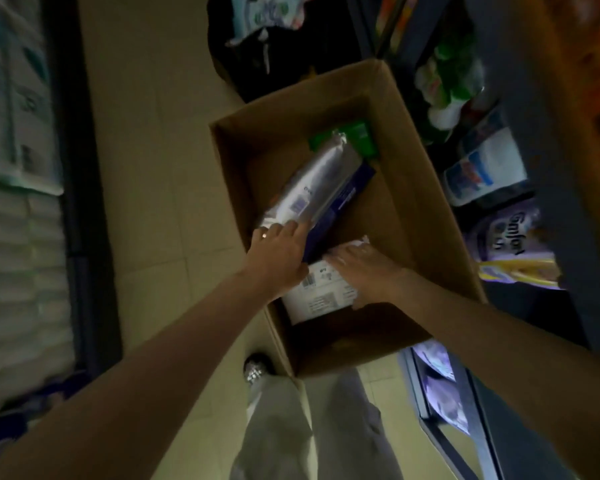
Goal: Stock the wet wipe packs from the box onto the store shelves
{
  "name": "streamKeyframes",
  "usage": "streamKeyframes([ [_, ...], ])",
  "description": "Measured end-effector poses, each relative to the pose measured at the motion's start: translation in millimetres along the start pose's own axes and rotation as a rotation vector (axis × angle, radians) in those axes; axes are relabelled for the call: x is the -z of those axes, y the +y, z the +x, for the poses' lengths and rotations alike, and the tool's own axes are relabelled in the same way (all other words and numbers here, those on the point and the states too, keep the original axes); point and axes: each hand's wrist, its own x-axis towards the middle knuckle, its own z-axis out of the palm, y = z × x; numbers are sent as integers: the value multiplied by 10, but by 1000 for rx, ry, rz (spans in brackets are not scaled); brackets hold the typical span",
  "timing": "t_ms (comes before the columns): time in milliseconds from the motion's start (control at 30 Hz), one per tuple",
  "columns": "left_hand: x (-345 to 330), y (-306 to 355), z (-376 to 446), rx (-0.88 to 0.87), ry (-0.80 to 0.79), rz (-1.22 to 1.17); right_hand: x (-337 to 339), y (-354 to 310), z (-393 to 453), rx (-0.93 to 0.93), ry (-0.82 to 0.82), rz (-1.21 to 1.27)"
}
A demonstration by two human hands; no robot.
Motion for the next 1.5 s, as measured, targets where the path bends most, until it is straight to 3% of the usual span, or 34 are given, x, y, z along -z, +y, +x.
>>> streamKeyframes([
  [67,-152,-19,58,19,31,-10,-243,-141,179,-11,-21,-98],
  [167,-332,-63,66,39,76,-24,-400,-266,323,-46,135,-232],
  [300,-355,-127,-6,19,64,1,-250,-223,332,8,91,-242],
  [500,-47,-174,-191,-100,-20,101,479,-110,-163,69,-36,-255],
  [667,436,-286,-578,-84,-56,44,1573,-220,-707,71,-34,-308],
  [733,696,-398,-800,-36,12,8,2122,-421,-900,84,40,-256],
  [867,1375,-855,-1415,50,364,46,3165,-1078,-1273,120,184,-255],
  [1067,2271,-1647,-2930,149,803,-138,4482,-2551,-2090,168,521,-548],
  [1167,2606,-2032,-3715,113,1032,-363,5046,-3268,-2655,195,779,-646],
  [1233,2786,-2248,-4224,13,1187,-670,5339,-3668,-3048,231,1049,-637],
  [1333,2989,-2473,-4930,-122,1275,-1175,5562,-4165,-3464,420,1503,-255],
  [1400,3086,-2590,-5339,-308,1225,-1509,5620,-4443,-3555,462,1585,-67],
  [1500,3158,-2670,-5873,-627,1178,-1794,5689,-4803,-3509,445,1475,-22],
])
